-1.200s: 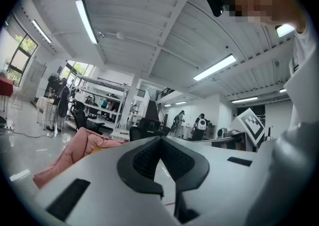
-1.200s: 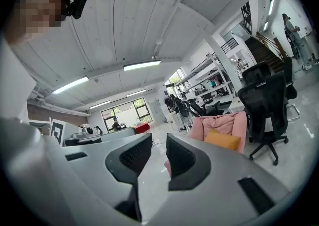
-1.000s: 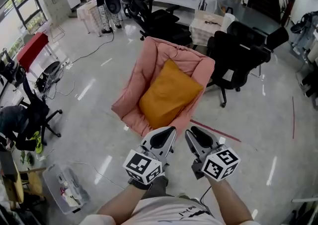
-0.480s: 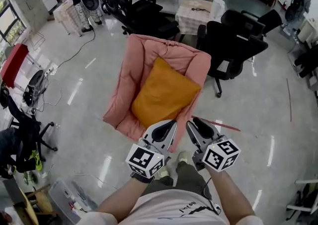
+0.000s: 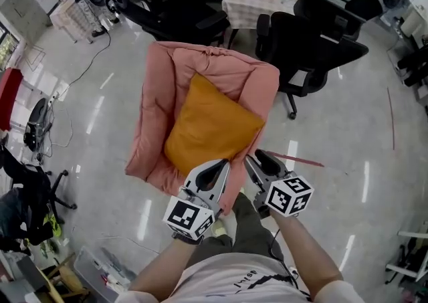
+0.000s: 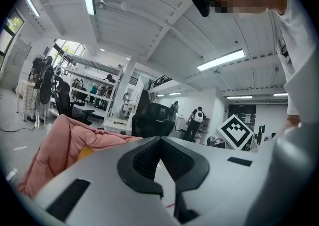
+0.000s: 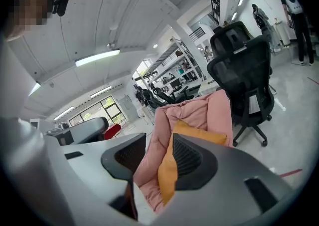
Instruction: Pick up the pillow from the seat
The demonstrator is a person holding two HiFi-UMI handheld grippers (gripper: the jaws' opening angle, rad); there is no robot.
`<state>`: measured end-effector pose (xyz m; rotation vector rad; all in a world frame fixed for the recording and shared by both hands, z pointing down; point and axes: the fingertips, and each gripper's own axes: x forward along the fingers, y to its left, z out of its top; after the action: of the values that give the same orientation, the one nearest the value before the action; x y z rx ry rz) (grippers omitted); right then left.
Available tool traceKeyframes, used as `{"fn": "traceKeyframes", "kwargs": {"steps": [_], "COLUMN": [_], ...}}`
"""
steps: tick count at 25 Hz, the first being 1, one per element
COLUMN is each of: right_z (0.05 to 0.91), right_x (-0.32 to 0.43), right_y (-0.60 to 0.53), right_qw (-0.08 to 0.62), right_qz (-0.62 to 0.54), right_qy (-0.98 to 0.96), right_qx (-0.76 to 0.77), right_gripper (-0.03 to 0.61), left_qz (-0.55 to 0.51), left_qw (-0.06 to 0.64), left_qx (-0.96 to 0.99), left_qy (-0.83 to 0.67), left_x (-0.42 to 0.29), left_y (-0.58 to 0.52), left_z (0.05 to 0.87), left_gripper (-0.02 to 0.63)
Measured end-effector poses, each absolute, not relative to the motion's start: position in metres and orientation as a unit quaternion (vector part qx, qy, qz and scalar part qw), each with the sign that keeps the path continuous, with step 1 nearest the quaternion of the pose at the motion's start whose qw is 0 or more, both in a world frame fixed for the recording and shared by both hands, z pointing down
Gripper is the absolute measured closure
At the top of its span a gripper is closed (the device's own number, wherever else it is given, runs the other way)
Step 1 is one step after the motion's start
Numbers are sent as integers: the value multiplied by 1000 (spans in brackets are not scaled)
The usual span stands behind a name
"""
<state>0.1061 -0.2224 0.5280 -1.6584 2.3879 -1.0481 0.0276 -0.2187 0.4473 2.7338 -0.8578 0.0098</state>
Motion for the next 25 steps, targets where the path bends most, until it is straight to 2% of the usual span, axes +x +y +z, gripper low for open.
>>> {"fn": "traceKeyframes", "kwargs": {"steps": [14, 21, 25], "right_z": [652, 718, 737], "right_x": [180, 192, 194], "right_y": [-320, -334, -346], "right_qw": [-26, -43, -43], "right_qz": [-424, -465, -470], "right_qy": [736, 704, 696], "right_qx": [-527, -536, -541], "right_gripper": [380, 330, 327], "left_qz": [48, 63, 72], "left_qw": [184, 206, 215], "left_qx": [928, 920, 915], "left_qy": [-322, -328, -333], "left_x": [92, 102, 101], "left_y": [-325, -342, -347], "left_z": [531, 569, 585], "left_gripper": [603, 603, 603]}}
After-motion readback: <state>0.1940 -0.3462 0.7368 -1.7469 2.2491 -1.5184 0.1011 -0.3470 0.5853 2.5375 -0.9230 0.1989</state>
